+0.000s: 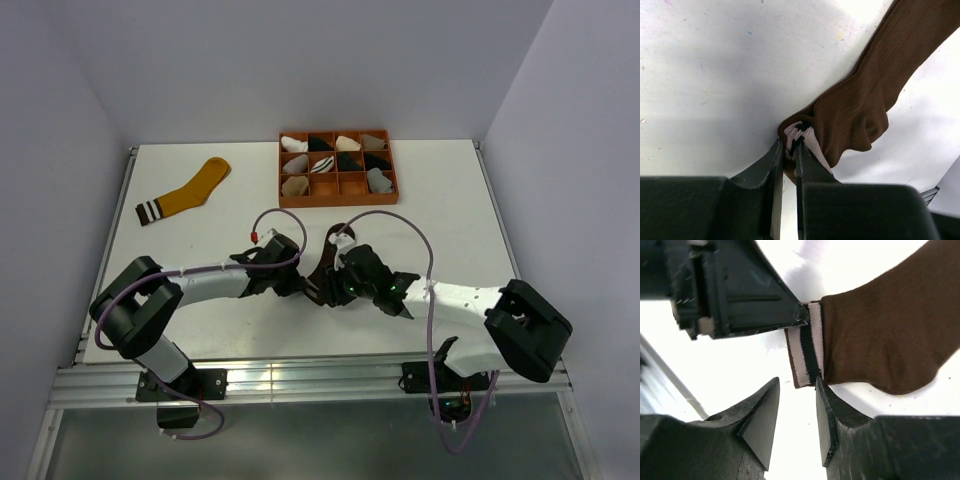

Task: Roll the socks
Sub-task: Roll the sock at the center of the board.

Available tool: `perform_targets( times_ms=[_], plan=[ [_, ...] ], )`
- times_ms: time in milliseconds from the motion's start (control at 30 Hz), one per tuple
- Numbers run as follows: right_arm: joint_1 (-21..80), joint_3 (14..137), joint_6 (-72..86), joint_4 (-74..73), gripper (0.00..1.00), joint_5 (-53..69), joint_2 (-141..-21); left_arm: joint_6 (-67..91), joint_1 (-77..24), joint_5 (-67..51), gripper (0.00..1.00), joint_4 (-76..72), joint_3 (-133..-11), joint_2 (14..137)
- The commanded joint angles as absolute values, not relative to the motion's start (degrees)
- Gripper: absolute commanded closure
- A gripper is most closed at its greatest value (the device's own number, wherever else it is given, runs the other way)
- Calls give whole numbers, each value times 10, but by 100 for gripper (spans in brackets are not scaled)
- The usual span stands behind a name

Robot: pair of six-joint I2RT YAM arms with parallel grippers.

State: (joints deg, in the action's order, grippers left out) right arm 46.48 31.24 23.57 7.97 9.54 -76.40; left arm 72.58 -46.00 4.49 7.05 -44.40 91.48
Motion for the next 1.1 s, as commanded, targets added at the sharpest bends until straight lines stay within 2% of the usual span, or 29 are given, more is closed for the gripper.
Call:
perform_targets(
  times_ms=[0, 333, 800, 1067],
  plan=[
    [506, 334, 165, 56, 57, -11, -744, 708, -461, 46, 100, 112, -459, 920],
    [581, 368, 132, 73, 55, -103, -786, 703, -461, 43, 99, 125, -470, 921],
    [621, 404, 131, 47, 55, -128, -892, 699, -462, 43, 100, 133, -479, 922],
    [627, 379, 154, 59, 56, -120, -870, 706, -461, 35, 100, 122, -475, 933]
  ],
)
